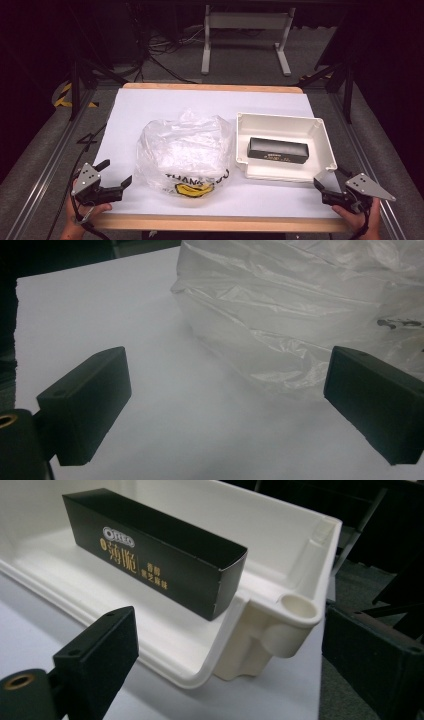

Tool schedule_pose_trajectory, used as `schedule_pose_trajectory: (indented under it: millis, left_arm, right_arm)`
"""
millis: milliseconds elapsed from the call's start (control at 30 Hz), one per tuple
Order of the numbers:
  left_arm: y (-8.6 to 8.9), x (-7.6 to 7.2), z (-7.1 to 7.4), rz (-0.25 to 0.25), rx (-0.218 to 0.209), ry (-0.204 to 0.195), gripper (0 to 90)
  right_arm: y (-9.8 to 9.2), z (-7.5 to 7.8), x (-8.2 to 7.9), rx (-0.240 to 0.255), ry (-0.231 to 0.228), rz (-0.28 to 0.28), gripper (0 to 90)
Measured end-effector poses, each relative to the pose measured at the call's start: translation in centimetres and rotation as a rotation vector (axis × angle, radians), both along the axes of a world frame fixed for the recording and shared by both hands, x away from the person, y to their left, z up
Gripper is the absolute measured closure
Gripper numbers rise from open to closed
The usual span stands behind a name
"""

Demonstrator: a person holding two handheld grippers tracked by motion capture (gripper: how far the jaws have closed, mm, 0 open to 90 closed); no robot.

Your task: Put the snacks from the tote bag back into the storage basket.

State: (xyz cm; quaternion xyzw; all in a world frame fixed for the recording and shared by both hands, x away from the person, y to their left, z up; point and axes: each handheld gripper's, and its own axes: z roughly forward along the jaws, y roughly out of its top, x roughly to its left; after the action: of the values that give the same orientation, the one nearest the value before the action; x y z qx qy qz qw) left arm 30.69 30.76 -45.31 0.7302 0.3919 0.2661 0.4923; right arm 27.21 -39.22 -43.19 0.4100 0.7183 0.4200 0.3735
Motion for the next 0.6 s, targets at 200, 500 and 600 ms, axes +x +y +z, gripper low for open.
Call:
schedule_pose_trajectory:
  millis: [200, 500, 600]
  left_arm:
    - [0.24, 0.56, -0.17, 0.007, -0.031, 0.013, 5.8]
    - [0.57, 0.26, -0.2, 0.017, -0.055, 0.016, 5.6]
    - [0.61, 0.05, 0.05, 0.016, -0.055, -0.006, 5.6]
  right_arm:
    - [0.26, -0.93, 0.13, -0.004, 0.004, -0.013, 7.7]
    - [-0.44, -0.98, 0.18, 0.066, 0.009, -0.051, 6.4]
    - [-0.56, -0.93, -0.03, 0.077, -0.011, -0.062, 6.4]
